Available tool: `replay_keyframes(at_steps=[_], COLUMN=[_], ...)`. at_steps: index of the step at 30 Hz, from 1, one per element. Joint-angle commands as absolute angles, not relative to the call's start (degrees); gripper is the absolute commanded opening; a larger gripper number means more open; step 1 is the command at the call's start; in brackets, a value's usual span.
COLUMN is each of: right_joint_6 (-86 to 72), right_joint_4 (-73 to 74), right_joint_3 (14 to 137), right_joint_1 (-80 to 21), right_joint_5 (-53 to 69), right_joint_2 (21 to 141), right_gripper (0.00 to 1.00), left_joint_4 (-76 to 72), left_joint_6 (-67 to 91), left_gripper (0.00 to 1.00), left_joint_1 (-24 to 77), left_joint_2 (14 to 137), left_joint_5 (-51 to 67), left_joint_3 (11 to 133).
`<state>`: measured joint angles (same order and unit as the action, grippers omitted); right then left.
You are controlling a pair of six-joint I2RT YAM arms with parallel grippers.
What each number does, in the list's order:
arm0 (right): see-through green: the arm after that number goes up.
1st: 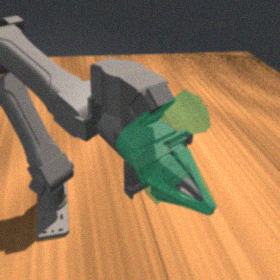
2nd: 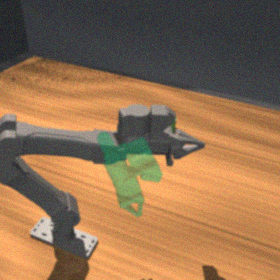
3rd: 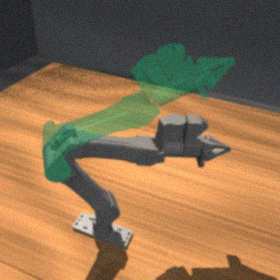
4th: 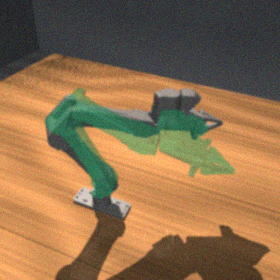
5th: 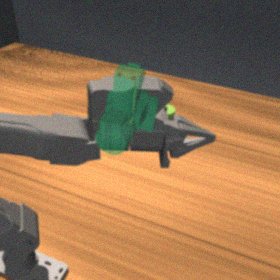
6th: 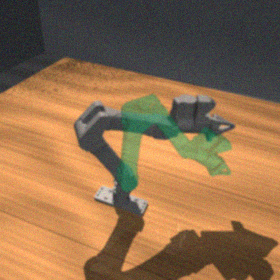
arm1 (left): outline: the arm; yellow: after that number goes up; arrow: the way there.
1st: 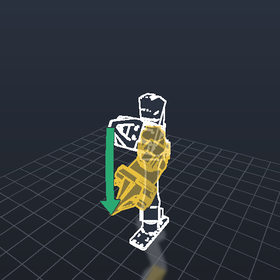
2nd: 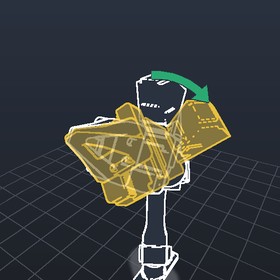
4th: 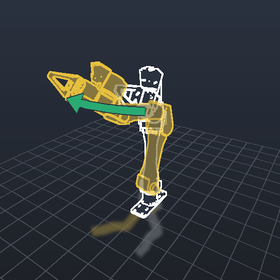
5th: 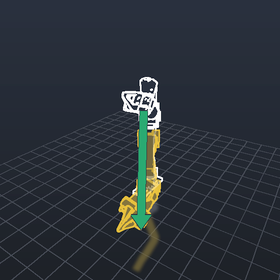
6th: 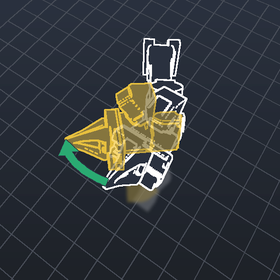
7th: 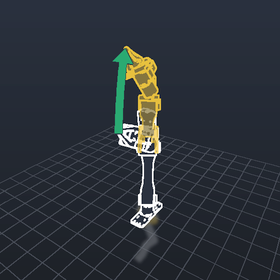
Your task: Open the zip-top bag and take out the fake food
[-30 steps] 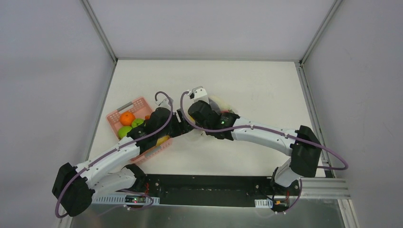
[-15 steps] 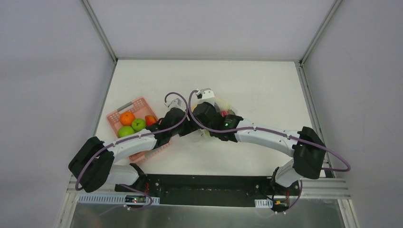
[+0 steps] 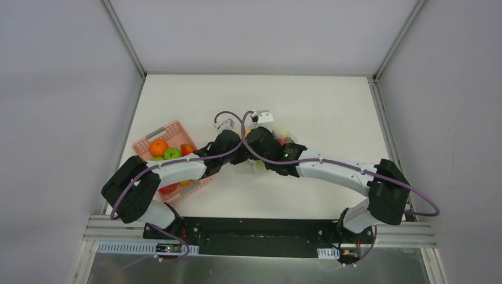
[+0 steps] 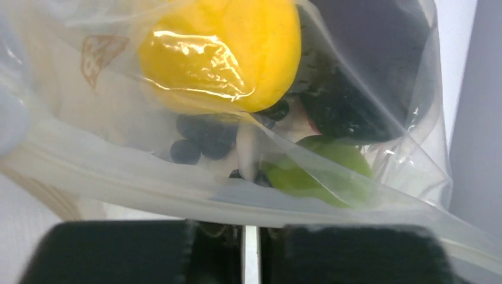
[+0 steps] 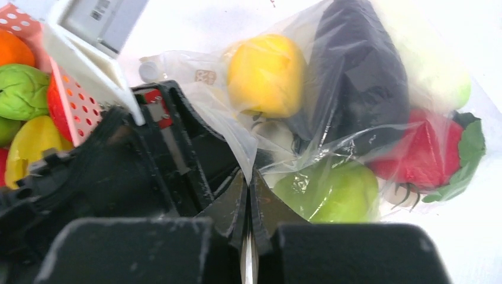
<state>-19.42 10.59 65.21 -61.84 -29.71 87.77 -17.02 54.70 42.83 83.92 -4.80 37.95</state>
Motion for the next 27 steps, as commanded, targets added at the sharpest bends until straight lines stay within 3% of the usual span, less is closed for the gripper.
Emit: replay_keyframes(at_steps=[1, 14, 21, 27], right_joint_6=[-19.3, -16.4, -16.3, -17.0], right_joint_4=[10.5, 12.9, 12.7, 11.9], right_joint_3=[63.7, 61.3, 60.7, 59.4], right_joint_1=[-61.4, -60.6, -59.9, -59.0], right_joint_5=[-34.3, -41.8, -42.2, -41.2], right_joint_2=[84.5, 85.9, 85.9, 84.9], right_gripper=[0.00, 0.00, 0.00, 0.00], left_joint_4=[-10.9, 21.6, 39.1, 46.8], left_joint_6=[51.6, 42.7, 36.8, 32.6], left_gripper=[0.00, 0.00, 0.00, 0.00], left_joint_1=[43.3, 44.9, 44.6, 37.0], left_joint_2=[79.7, 69.2, 60.2, 50.4], left_joint_5=[-6.3, -12.7, -23.7, -31.3], left_joint_3=[41.9, 54.3, 58.3, 58.1])
